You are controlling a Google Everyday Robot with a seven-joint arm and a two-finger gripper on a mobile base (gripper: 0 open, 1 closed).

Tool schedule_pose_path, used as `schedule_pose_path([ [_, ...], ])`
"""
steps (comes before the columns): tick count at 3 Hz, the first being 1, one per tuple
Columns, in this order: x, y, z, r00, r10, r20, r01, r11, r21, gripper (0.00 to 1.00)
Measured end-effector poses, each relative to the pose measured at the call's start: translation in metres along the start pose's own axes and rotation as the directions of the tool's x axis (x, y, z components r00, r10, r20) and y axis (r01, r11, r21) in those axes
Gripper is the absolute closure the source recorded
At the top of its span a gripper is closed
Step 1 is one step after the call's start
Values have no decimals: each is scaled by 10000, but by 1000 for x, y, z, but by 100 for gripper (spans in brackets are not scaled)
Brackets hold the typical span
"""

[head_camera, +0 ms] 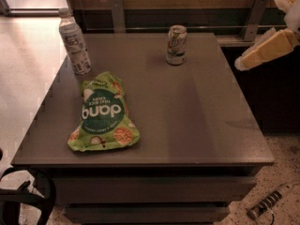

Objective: Pick 7up can

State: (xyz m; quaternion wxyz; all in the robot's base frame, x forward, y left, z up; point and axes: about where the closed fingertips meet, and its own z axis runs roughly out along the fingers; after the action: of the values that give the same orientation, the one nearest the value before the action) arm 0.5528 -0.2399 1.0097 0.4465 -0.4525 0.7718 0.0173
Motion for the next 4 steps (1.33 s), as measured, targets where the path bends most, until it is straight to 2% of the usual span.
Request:
schedule_pose_path([
  [1,-11,-11,26,9883,780,1311,-781,9969,-45,0],
  [2,-20,-14,56,9558,1539,2506,-1495,9881,-367,0],
  [3,-31,-17,87,9159,2050,3451,-1892,9787,-791,0],
  [4,-32,-21,98,9150,2138,3422,-1961,9768,-860,0],
])
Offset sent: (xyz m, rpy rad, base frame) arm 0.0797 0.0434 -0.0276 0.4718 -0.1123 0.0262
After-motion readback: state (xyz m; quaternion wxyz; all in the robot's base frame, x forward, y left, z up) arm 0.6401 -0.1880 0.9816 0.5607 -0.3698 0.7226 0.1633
